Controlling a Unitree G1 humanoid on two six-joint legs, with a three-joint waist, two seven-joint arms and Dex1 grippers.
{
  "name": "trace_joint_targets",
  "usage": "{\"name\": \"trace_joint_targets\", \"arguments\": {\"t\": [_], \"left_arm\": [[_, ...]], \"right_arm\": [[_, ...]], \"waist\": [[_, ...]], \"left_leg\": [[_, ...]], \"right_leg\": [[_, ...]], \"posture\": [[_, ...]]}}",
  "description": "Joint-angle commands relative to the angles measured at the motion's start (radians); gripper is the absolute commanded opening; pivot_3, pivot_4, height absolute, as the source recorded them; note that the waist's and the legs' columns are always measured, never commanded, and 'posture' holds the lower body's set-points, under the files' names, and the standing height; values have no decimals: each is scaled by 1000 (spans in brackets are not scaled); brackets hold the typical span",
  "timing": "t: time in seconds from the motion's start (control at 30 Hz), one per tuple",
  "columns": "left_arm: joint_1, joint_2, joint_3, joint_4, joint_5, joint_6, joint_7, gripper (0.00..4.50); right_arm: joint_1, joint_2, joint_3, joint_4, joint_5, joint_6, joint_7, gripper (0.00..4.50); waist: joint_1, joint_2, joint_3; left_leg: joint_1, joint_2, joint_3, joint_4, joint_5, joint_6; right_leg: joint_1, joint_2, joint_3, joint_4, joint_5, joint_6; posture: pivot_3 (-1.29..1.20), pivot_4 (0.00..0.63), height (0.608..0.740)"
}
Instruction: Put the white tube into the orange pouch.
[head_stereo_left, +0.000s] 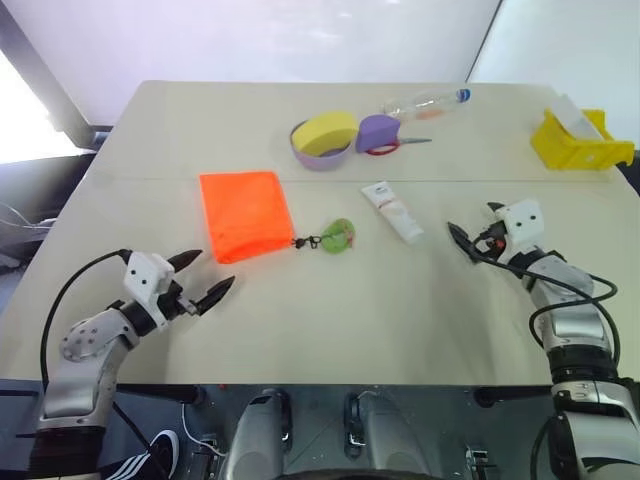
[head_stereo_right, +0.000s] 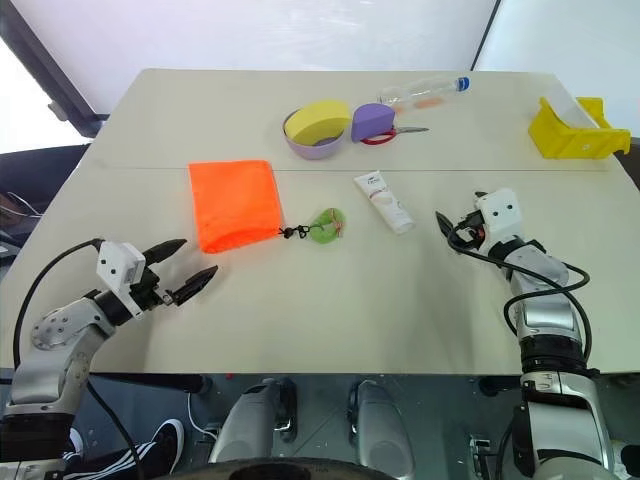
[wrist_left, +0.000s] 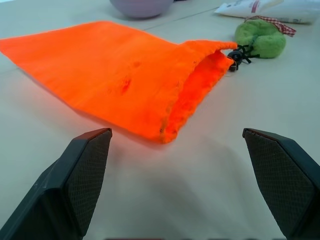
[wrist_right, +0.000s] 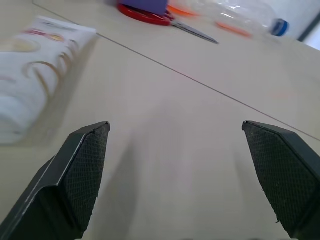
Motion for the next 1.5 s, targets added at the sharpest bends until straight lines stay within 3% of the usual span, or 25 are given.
{"name": "trace_joint_targets", "arguments": {"t": [0.03,0.23,0.37,0.5,0.63,1.1,1.2,1.43,1.5], "left_arm": [[-29,8,2,-47,-1,-4,5,4500],[-117,20,-23,-62,34,-24,11,4500],[-187,19,-85,-28,134,-78,36,4500],[-219,64,-168,34,306,-178,61,4500],[-248,62,-196,93,370,-228,98,4500],[-334,22,-235,202,468,-246,194,4500],[-346,13,-239,212,464,-235,195,3628],[-345,3,-242,226,454,-212,182,29],[-342,0,-240,222,444,-196,171,29]], "right_arm": [[40,-10,8,-161,94,47,117,4431],[204,-87,64,-532,278,206,365,4431],[233,-122,135,-648,235,248,386,4431],[203,-91,163,-681,217,275,337,4431],[196,-77,175,-697,210,287,319,4431],[215,-60,212,-721,173,277,294,4431],[208,-58,209,-709,163,270,290,4500],[195,-60,195,-679,141,247,283,4500],[192,-60,193,-673,140,244,283,4500]], "waist": [[1,0,0],[9,0,0],[7,0,0],[6,0,0],[9,0,0],[9,0,0],[8,0,0],[8,0,0],[8,0,0]], "left_leg": [[0,0,0,0,0,0],[0,1,0,0,0,0],[0,0,0,1,-2,-3],[1,1,0,0,-2,-3],[0,2,0,-1,-2,-3],[-1,3,2,-1,0,0],[-1,3,1,0,0,0],[-1,3,3,0,0,0],[-1,3,3,0,0,0]], "right_leg": [[0,0,0,0,0,0],[1,0,-1,-1,0,1],[1,-1,-1,-2,0,1],[1,-1,-2,-4,-1,2],[-1,-1,-2,-3,2,-2],[-1,1,-3,-6,2,0],[0,1,-3,-5,2,-1],[0,2,-3,-5,3,0],[0,3,-3,-5,3,0]], "posture": [[0,150,740],[0,150,740],[0,150,740],[0,150,740],[0,150,740],[0,150,740],[0,150,740],[0,150,740],[0,150,740]]}}
